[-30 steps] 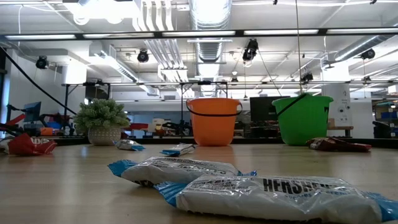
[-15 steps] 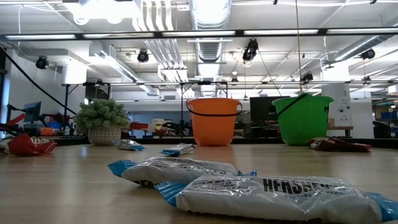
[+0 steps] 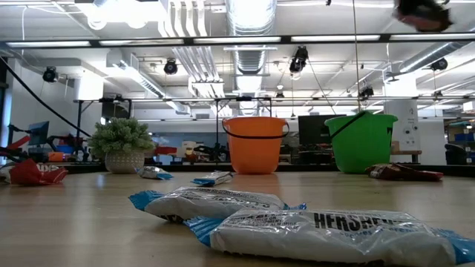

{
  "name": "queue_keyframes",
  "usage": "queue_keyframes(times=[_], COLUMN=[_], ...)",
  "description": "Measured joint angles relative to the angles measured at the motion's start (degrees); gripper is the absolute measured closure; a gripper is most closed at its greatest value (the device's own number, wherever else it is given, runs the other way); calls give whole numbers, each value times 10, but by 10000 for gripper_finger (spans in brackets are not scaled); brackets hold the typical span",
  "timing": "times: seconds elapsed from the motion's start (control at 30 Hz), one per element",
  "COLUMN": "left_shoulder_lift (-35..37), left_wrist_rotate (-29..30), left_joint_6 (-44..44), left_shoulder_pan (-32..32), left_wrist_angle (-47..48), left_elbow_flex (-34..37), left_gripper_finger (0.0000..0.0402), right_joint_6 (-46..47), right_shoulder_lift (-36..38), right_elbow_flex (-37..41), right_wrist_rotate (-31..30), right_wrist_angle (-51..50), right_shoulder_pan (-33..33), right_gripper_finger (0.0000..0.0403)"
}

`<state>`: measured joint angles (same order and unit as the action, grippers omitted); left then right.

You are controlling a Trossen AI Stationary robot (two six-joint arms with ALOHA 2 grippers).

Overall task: Organize candy in baskets
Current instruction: Put the brown chocolate into the green bucket

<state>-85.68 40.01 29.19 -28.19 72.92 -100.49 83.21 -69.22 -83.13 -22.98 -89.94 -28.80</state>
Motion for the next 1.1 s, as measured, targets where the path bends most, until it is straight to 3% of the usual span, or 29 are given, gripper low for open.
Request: queue_keyframes(times=[0.33, 0.57, 0.77, 1.1], left_shoulder_lift=[38, 71, 88, 92], left_wrist_rotate=[0, 0, 0, 5], left_joint_6=[-23, -67, -96, -127], left_shoulder_pan=[95, 177, 256, 369], left_wrist_angle=[28, 28, 28, 48], left_elbow_flex=[0, 0, 0, 0], left_gripper_finger=[205, 205, 205, 205], right_joint_6=[-254, -421, -531, -630], right_shoulder_lift=[99, 126, 118, 70], right_elbow_flex=[0, 0, 0, 0], right_wrist_rotate=[-12, -5, 21, 20], right_wrist_angle=[3, 51, 129, 176], right_shoulder_pan=[230, 377, 454, 539], right_gripper_finger=[390, 390, 390, 390])
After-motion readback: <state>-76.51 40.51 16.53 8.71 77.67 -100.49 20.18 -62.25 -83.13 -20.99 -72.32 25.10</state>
